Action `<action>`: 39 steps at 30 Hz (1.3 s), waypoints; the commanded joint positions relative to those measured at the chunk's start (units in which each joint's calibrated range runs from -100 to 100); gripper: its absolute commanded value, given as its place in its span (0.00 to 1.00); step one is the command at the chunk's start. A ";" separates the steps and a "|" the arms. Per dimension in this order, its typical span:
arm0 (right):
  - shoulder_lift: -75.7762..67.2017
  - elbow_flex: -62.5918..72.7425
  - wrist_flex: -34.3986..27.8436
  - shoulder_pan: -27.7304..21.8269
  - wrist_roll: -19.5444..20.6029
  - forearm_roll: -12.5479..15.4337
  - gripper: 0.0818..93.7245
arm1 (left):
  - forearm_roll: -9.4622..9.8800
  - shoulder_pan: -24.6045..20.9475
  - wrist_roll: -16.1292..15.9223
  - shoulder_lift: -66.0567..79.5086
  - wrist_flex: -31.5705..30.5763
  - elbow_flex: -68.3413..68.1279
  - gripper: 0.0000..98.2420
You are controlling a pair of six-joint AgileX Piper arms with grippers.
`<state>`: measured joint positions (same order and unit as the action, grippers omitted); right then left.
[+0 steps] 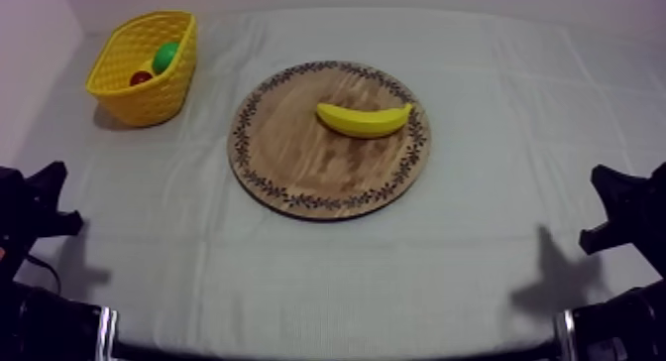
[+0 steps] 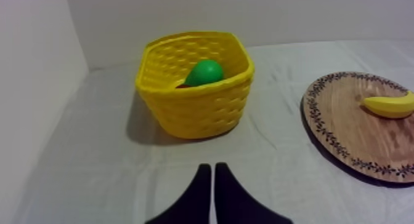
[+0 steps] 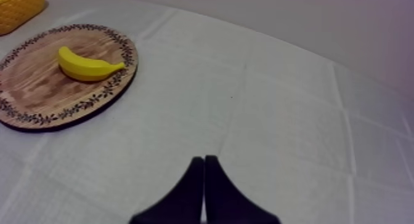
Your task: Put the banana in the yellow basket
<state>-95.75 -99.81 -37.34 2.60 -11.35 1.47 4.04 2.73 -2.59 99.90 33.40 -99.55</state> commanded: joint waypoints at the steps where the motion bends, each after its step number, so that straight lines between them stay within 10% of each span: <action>1: 0.00 0.03 0.00 0.00 -0.01 0.02 0.00 | -1.72 0.05 1.79 0.02 1.85 0.11 0.00; 39: 0.00 0.03 0.00 0.00 -0.01 0.02 0.00 | -0.05 0.31 3.41 -19.95 -0.58 22.14 0.00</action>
<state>-95.75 -99.81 -37.34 2.60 -11.35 1.47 3.68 2.84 0.57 84.37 32.70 -82.06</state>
